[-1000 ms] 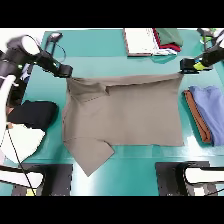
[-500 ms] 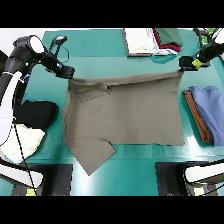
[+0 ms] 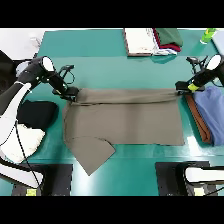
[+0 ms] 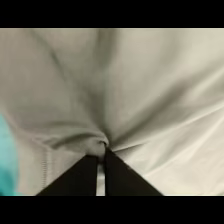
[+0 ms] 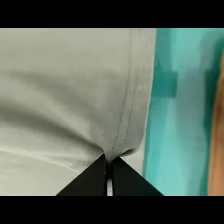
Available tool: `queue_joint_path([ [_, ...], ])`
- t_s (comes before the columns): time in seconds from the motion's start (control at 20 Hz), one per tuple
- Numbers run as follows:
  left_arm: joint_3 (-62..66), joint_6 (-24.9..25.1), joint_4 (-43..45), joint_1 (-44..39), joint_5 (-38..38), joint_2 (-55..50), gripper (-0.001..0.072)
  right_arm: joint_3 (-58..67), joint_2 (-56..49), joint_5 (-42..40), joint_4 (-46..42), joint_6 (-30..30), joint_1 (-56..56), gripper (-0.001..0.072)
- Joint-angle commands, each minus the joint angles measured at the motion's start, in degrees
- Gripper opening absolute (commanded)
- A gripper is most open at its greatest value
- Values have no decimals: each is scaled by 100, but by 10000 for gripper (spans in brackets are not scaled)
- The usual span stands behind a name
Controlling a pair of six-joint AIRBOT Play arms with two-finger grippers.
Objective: Fold the shirts.
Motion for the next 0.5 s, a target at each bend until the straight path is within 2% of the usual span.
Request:
queue_joint_path([
  [0.0,-282,-243,-109,0,120,2,377,-442,50,-149,50,2,-4,115],
  [0.05,-219,-334,-98,0,57,9,485,-376,50,-127,136,0,-4,356],
  [0.1,-168,-393,-81,2,-13,79,486,-243,52,-55,203,2,-13,436],
  [0.3,-492,-730,304,0,-129,1154,486,116,603,199,160,0,-11,438],
  [0.45,-1996,-1082,393,0,-22,2444,486,-129,1292,151,177,0,-11,438],
])
